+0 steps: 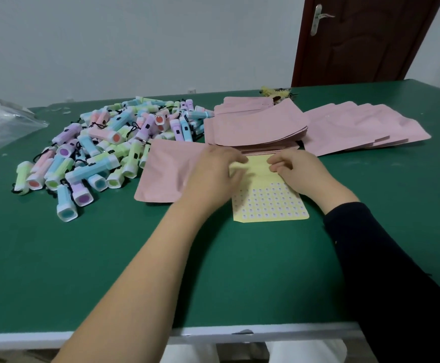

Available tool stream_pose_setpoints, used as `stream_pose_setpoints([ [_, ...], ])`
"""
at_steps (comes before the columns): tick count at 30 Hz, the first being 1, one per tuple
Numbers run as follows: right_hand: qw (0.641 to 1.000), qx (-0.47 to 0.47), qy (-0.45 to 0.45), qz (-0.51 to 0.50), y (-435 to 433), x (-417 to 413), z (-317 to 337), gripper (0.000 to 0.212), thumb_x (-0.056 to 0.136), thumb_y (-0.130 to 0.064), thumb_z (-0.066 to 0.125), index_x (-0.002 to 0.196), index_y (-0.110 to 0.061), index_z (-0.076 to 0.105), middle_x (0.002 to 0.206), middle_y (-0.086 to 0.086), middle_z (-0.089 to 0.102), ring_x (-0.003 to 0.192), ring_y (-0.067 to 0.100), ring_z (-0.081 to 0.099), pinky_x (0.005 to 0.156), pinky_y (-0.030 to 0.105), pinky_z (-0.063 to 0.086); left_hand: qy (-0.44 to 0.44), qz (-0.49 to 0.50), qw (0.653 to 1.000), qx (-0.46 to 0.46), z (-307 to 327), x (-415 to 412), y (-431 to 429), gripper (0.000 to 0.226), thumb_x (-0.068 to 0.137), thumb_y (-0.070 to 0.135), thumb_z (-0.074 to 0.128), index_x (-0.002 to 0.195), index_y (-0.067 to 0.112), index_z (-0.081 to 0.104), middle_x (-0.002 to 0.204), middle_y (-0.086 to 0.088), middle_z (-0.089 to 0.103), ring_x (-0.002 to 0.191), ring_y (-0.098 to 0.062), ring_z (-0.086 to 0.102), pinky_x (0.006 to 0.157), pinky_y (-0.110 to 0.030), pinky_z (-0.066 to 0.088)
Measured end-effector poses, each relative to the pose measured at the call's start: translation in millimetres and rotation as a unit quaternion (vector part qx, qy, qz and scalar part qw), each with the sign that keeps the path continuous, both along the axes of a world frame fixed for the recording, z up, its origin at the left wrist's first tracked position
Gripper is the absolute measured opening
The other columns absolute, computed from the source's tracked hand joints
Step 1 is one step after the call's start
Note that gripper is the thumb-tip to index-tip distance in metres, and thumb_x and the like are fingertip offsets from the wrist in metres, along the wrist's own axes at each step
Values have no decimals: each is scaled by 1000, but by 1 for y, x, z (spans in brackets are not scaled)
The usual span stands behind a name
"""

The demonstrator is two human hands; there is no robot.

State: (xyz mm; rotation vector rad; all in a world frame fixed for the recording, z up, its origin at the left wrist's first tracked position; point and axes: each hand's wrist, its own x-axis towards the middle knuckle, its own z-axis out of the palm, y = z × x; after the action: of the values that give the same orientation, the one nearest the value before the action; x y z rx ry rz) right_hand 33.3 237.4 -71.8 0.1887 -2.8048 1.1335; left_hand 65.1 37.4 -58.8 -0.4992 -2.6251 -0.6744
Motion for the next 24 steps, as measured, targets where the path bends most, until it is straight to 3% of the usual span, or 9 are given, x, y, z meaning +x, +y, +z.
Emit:
stream_pose_setpoints([
  [2,1000,-3,-5,9,1,-1,-2,34,95,-4,46,116,-21,65,104,-7,69,93,19,67,74,32,57,-66,-38,996,-53,-10,1,19,41,96,30,59,135,17,57,140,2,55,136,-19,39,108,-24,26],
  [3,1000,-2,-4,16,2,-1,-3,34,95,-4,47,117,-21,65,104,-8,69,94,17,66,76,31,56,-95,-43,990,-92,-14,0,26,50,96,34,58,142,17,48,148,0,48,141,-20,33,113,-27,23],
  [6,999,-3,3,42,4,-1,-6,34,95,-3,48,118,-21,65,104,-9,68,98,7,62,74,11,45,-157,-28,981,-113,-16,-6,32,59,98,40,55,149,17,37,151,-2,43,140,-21,36,110,-32,30],
  [8,999,-8,9,49,6,-1,-8,33,94,-3,49,117,-20,66,106,-8,69,100,3,61,77,7,40,-182,-28,976,-114,-14,-13,30,56,97,44,55,146,20,42,146,0,49,133,-21,44,104,-33,38],
  [12,998,-7,10,64,4,-1,-8,36,92,-3,48,120,-20,65,114,-7,68,107,3,60,88,14,40,-193,-25,976,-97,-10,-19,28,48,91,52,60,135,33,55,140,9,55,129,-17,48,106,-40,40],
  [16,996,14,-6,87,7,-1,-6,36,92,-8,50,120,-23,66,122,-11,65,104,-3,54,80,2,33,-193,0,980,-48,-12,-23,29,35,88,52,65,120,38,63,131,11,60,126,-14,50,106,-43,39],
  [21,994,53,-43,91,13,-1,1,31,93,-21,59,123,-25,65,128,-10,62,104,-1,49,87,17,34,-208,30,977,-25,-12,-26,34,28,86,49,68,113,40,65,131,12,59,126,-15,50,105,-45,39],
  [24,992,72,-54,90,12,0,2,33,92,-21,62,126,-22,63,131,-7,61,113,6,54,91,19,35,-214,51,975,-8,-13,-27,38,23,86,46,69,109,43,64,129,13,60,125,-15,50,103,-46,40],
])
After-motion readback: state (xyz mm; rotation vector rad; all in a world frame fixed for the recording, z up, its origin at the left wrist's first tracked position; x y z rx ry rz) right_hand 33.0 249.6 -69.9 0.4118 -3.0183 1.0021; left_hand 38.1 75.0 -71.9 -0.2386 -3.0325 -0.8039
